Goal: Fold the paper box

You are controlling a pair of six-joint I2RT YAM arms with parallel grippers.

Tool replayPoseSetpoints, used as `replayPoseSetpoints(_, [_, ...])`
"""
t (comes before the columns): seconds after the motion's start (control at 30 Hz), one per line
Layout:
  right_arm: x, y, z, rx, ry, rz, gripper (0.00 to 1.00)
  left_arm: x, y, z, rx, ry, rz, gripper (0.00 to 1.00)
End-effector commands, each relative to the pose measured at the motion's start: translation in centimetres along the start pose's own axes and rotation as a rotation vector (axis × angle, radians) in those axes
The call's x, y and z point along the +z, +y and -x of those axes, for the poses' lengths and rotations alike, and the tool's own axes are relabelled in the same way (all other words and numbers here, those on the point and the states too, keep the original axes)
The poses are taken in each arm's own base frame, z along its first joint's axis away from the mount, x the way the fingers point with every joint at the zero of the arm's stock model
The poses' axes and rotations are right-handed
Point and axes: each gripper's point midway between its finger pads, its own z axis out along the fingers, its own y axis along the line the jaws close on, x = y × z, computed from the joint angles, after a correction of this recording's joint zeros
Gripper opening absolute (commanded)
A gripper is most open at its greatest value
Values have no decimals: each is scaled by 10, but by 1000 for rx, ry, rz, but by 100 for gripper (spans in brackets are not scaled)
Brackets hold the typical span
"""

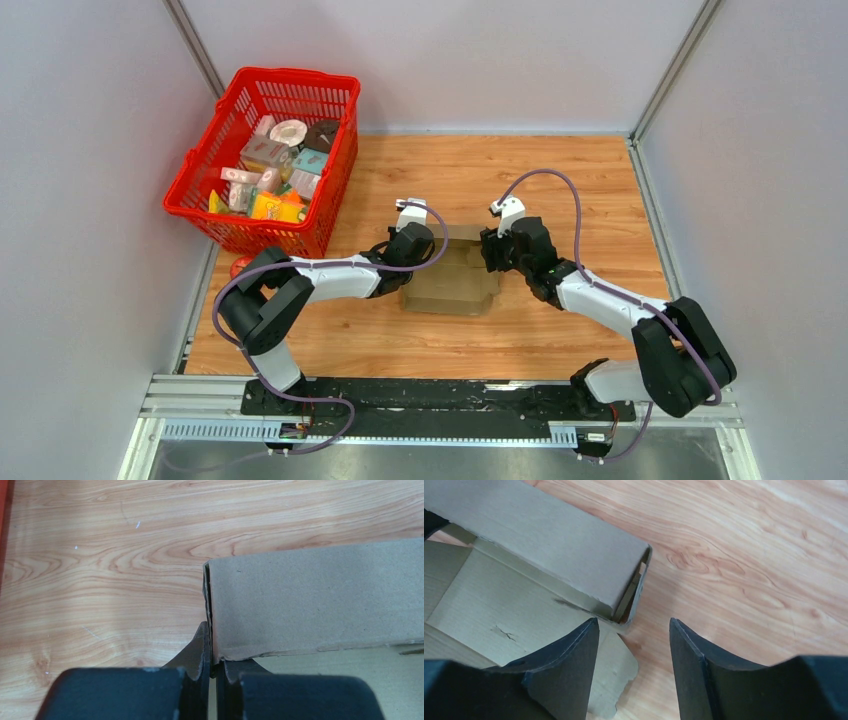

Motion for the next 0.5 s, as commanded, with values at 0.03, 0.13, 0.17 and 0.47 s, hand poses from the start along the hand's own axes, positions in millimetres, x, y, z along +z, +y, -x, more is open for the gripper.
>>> replayPoseSetpoints(0.03, [15, 18, 42, -90, -163, 100, 56, -6, -5, 17, 4, -30, -22, 0])
replayPoseSetpoints(0.13, [21, 23, 41, -103, -169, 95, 53, -7, -3, 18, 12, -33, -16, 0])
replayPoseSetpoints(0.17, [21, 18, 38, -107, -173, 52, 52, -7, -3, 19, 11, -35, -12, 0])
replayPoseSetpoints(0.47, [28, 8, 40, -34, -222, -137, 35, -11, -18, 17, 19, -23, -44, 0])
